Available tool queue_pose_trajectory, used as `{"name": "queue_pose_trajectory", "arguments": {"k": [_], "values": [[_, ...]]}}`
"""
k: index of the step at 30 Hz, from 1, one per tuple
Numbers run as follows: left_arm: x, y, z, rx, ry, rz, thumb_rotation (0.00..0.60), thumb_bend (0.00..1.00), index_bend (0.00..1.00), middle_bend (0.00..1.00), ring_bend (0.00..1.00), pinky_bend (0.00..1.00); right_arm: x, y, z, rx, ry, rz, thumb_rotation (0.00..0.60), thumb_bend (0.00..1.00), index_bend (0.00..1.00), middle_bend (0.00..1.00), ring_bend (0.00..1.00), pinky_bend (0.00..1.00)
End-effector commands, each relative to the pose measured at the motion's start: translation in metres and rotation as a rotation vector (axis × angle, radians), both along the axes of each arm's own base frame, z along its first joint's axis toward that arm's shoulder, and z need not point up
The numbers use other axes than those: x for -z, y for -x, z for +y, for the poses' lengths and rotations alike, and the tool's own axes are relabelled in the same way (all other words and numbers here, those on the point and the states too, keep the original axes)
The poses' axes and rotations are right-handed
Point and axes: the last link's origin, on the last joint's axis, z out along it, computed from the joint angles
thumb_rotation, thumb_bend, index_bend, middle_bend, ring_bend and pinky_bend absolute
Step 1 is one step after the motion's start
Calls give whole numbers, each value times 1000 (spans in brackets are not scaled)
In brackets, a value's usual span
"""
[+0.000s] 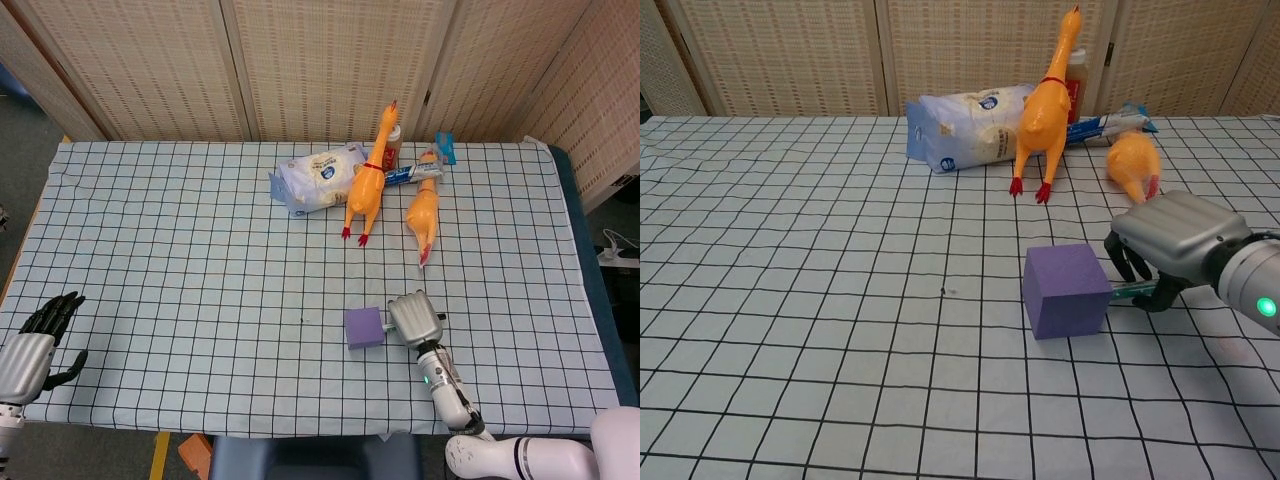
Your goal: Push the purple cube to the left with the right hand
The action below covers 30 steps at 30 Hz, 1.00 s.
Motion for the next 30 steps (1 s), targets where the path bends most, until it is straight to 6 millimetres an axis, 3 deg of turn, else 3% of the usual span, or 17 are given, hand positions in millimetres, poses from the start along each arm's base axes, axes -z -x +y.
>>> {"name": "queue_pose_trajectory", "arguments": {"k": [1,7,30], "values": [[0,0,0,2,0,0,600,409,0,0,0,141,-2,3,3,2,-4,7,600,406,964,748,563,550],[1,-1,0,4,4,2,600,409,0,0,0,141,-2,-2,6,-9,-5,-11,600,406,964,748,563,550],[-1,0,-2,14,16,-12,600,410,0,0,0,141,31,-61,3,-67,-37,-45,600,406,964,748,563,550]]}}
